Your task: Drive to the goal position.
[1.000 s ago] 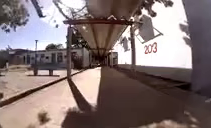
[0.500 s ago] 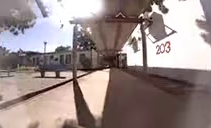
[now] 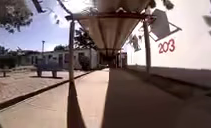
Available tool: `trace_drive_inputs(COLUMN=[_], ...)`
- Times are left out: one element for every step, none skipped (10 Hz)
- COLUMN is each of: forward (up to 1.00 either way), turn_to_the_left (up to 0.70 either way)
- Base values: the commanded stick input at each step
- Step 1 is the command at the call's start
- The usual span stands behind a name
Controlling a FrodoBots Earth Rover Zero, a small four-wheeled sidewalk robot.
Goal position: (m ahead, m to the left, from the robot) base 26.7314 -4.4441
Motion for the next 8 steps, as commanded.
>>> trace_drive_inputs(forward=[0.7,0.7,0.7,0.7,0.7,0.7,0.7,0.7], turn_to_the_left=[0.0,0.0,0.0,0.0,0.0,0.0,0.0,-0.14])
